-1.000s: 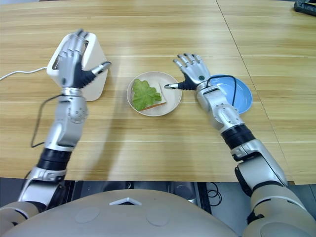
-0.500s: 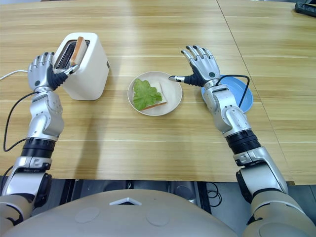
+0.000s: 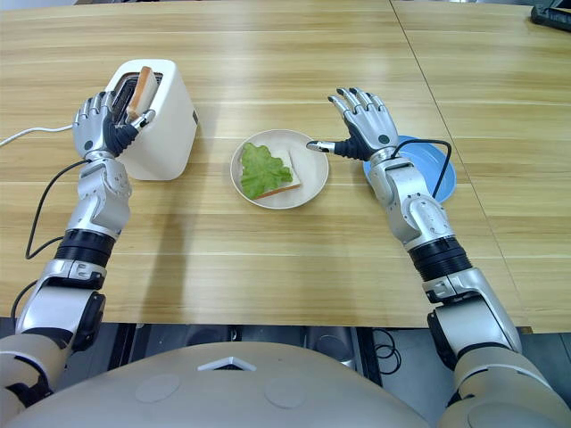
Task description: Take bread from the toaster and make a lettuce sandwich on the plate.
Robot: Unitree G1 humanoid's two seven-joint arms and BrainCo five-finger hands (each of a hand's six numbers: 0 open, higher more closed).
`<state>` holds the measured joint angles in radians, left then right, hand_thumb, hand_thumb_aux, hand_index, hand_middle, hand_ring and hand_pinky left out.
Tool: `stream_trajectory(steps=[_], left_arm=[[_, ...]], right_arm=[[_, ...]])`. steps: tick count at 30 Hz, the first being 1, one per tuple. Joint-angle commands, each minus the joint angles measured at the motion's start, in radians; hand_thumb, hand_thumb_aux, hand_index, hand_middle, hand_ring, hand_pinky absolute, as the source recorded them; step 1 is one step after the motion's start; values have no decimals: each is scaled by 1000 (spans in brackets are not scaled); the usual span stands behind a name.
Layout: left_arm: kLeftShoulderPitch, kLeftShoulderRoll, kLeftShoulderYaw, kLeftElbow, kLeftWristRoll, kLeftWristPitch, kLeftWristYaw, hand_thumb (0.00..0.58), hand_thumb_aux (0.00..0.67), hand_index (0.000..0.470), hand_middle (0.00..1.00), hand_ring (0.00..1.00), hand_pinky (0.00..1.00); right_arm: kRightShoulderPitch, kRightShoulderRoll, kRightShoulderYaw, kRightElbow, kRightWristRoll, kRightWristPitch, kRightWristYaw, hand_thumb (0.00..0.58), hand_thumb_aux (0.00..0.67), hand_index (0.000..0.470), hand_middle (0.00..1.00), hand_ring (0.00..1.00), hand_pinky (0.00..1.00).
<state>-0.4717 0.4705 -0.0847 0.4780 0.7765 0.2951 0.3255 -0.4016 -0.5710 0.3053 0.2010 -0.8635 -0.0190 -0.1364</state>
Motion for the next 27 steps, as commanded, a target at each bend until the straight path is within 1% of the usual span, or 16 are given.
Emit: stream_trajectory(steps=[1,6,7,8,9,10,11,15,19,21,24,27], left_arm=[[21,5,-21,21,-10,-4,12,580,670,460,0,0,0],[30,-8,-31,-36,-5,-43,74,580,670,460,0,0,0],[34,-9,-32,-52,1,-49,92,580,670,460,102,102,102],[39,-9,-34,-72,6,-54,108,580,670,460,102,102,102],[46,-12,-32,-96,8,-62,127,580,670,460,314,314,314],[52,-12,-32,-121,12,-66,145,580,670,460,718,718,718],[60,-14,-28,-151,13,-73,164,580,670,460,988,988,988],[112,-7,19,-346,32,-104,264,580,670,460,1000,1000,1000],[174,-17,28,-572,59,-206,355,580,670,460,1000,1000,1000],[184,-42,5,-615,63,-228,347,580,670,460,1000,1000,1000],[183,-80,-15,-619,24,-275,313,580,670,460,1000,1000,1000],[169,-118,-37,-590,-92,-355,218,580,670,460,1000,1000,1000]], right_arm=[[6,0,-13,4,13,-2,8,0,0,0,0,0,0],[5,2,-10,12,17,-3,7,0,0,0,0,0,0],[5,2,-10,13,16,-3,7,0,0,0,0,0,0],[5,2,-10,14,17,-2,7,0,0,0,0,0,0],[5,2,-9,15,17,-1,7,0,0,0,0,0,0],[5,2,-9,14,15,1,6,0,0,0,0,0,0],[5,4,-9,16,16,2,5,0,0,0,0,0,0],[3,8,-8,22,15,1,2,0,0,0,0,0,0],[5,11,-3,28,-3,12,-9,0,0,0,0,0,0],[10,20,-2,39,5,11,-16,0,0,0,0,0,0],[19,31,0,54,11,11,-25,0,0,0,0,0,0],[28,28,-10,60,21,7,-33,0,0,0,0,0,0]])
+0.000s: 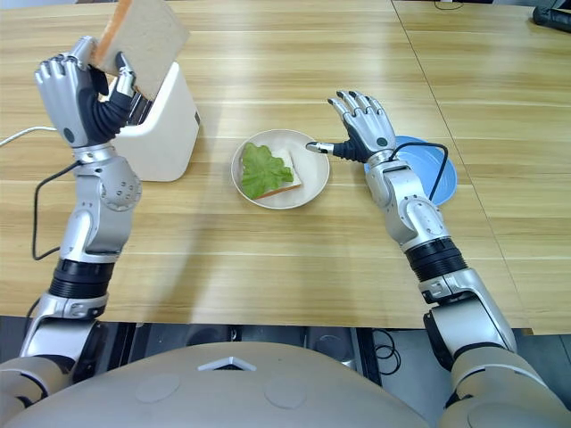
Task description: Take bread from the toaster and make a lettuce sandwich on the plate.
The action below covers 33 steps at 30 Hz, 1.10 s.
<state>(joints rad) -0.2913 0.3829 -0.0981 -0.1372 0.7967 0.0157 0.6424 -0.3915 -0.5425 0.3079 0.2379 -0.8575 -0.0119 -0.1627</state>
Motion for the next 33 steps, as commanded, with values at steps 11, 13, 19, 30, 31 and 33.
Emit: stream_trajectory(steps=[11,13,19,30,31,33], left_arm=[[-148,-178,-142,555,-393,-243,-479,580,670,460,1000,1000,1000],[-174,-209,-136,650,-452,-267,-551,580,670,460,1000,1000,1000],[-205,-240,-94,808,-598,-290,-750,580,670,460,1000,1000,1000],[-244,-166,-39,905,-612,-274,-792,580,670,460,1000,1000,1000],[-248,-167,-34,916,-618,-272,-795,580,670,460,1000,1000,1000],[-258,-169,-33,948,-616,-262,-797,580,670,460,1000,1000,1000]], right_arm=[[45,-62,-146,2,52,42,-82,0,0,0,0,0,0],[43,-64,-144,1,52,45,-84,0,0,0,0,0,0],[37,-52,-129,8,43,41,-80,0,0,0,0,0,0],[23,-47,-101,20,40,35,-63,0,0,0,0,0,0],[22,-48,-96,22,40,32,-59,0,0,0,0,0,0],[21,-48,-82,26,34,28,-52,0,0,0,0,0,0]])
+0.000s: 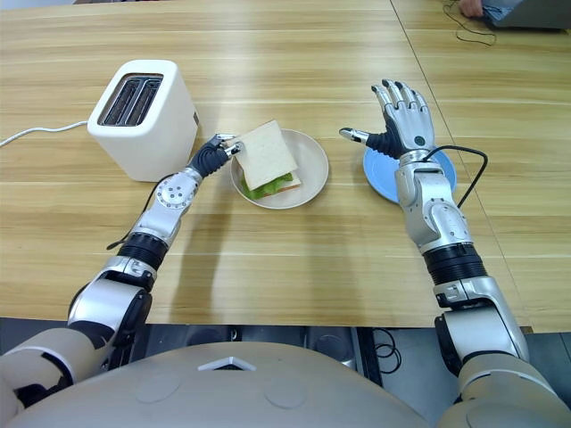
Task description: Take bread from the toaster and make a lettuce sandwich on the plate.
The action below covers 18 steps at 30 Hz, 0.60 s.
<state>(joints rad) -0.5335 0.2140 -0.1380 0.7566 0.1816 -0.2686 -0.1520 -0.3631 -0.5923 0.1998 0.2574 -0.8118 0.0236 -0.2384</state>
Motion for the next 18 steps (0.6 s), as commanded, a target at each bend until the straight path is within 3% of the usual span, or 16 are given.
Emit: stream_trajectory(steps=[1,10,18], left_arm=[[-22,-6,7,77,-5,29,-14,580,670,460,1000,1000,1000],[-81,-62,-45,301,37,32,-60,580,670,460,1000,1000,1000],[-116,-60,-85,374,96,34,-21,580,670,460,1000,1000,1000]], right_arm=[[-8,3,33,9,-14,-13,29,0,0,0,0,0,0],[-38,24,141,26,-69,-63,85,0,0,0,0,0,0],[-94,71,281,106,-147,-132,114,0,0,0,0,0,0]])
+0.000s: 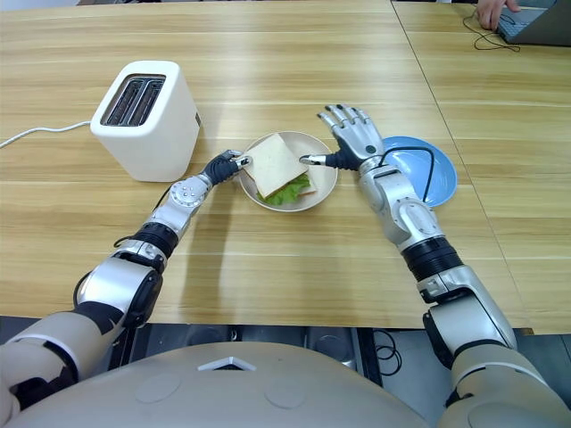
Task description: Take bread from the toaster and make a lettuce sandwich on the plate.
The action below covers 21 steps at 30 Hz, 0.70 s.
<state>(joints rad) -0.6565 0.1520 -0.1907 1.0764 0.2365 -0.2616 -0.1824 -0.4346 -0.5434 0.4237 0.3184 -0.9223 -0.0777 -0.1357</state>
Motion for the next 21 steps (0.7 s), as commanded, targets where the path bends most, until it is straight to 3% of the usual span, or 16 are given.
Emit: stream_trajectory(steps=[1,7,9,11,12,13,14,18,19,20,21], left_arm=[[5,3,-31,59,42,26,10,580,670,460,1000,1000,1000],[-3,10,-43,70,71,29,43,580,670,460,1000,1000,1000],[-5,11,-54,72,84,30,56,575,607,417,1000,1000,1000],[-6,12,-68,72,103,33,76,482,394,271,1000,1000,1000],[-7,12,-73,72,111,32,85,385,281,193,1000,1000,1000],[-9,13,-83,73,124,34,95,385,281,193,1000,1000,1000],[-12,14,-96,73,142,37,112,0,0,0,1000,1000,1000],[-18,13,-125,73,179,47,155,0,0,0,1000,1000,1000],[-19,13,-125,72,180,48,161,0,0,0,655,655,655],[-21,15,-128,68,189,54,179,0,0,0,380,380,380],[-23,19,-133,63,198,60,202,0,0,0,380,380,380]], right_arm=[[-33,31,80,67,-50,-44,14,0,0,0,0,0,0],[-62,78,204,181,-103,-112,41,0,0,0,0,0,0],[-55,82,229,182,-115,-122,47,0,0,0,0,0,0],[-43,76,238,160,-122,-126,56,0,0,0,0,0,0],[-34,71,240,141,-125,-126,61,0,0,0,0,0,0],[-24,65,242,120,-129,-124,66,0,0,0,0,0,0],[-12,58,245,97,-133,-124,75,0,0,0,0,0,0],[45,31,251,10,-156,-115,117,0,0,0,0,0,0],[56,27,253,-3,-163,-112,128,0,0,0,0,0,0],[67,24,257,-11,-171,-109,138,0,0,0,0,0,0],[75,24,263,-12,-180,-107,145,0,0,0,0,0,0]])
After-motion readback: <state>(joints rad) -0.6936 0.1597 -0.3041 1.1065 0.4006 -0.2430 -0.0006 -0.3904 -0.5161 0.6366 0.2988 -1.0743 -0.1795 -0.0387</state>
